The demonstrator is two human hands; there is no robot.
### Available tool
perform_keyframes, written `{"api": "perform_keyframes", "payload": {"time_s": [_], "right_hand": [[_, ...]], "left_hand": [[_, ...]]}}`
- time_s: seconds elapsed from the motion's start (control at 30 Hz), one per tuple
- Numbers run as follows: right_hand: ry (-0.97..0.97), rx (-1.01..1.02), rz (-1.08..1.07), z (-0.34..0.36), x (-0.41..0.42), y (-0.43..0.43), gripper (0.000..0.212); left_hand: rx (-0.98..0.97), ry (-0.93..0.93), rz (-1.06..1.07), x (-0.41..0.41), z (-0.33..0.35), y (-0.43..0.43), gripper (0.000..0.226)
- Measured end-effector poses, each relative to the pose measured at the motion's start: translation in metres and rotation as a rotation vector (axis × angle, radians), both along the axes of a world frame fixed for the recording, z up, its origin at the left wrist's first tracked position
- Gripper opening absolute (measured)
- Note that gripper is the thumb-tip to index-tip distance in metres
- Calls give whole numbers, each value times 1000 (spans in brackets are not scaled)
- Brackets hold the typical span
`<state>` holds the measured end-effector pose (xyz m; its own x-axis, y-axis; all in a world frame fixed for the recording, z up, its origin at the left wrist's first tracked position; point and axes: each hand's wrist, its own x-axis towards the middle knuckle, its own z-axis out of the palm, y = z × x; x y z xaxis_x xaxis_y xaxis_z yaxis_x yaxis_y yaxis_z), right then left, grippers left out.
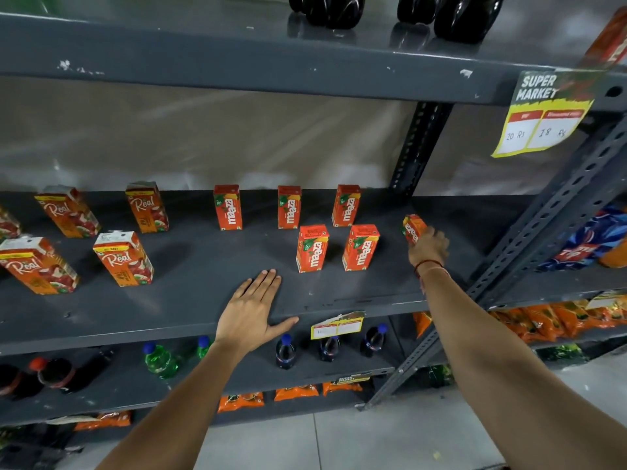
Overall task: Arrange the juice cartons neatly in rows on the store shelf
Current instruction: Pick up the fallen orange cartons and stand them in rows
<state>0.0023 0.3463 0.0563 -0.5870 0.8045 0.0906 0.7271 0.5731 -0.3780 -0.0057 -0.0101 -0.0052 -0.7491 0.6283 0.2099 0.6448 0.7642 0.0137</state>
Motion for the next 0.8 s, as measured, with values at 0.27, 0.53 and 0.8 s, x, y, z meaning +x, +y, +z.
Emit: {"api": "perform_keyframes", "payload": {"time_s": [0.27,0.53,0.8], "right_hand": [[299,-353,-175,-6,8,11,31],[946,-1215,-131,0,70,-57,14],[746,-1058,308,11,79,-155,51]], "left_hand": [[11,2,-4,0,0,1,89],[14,-4,-16,0,2,-1,88],[28,-32,6,4,-1,-28,88]]}}
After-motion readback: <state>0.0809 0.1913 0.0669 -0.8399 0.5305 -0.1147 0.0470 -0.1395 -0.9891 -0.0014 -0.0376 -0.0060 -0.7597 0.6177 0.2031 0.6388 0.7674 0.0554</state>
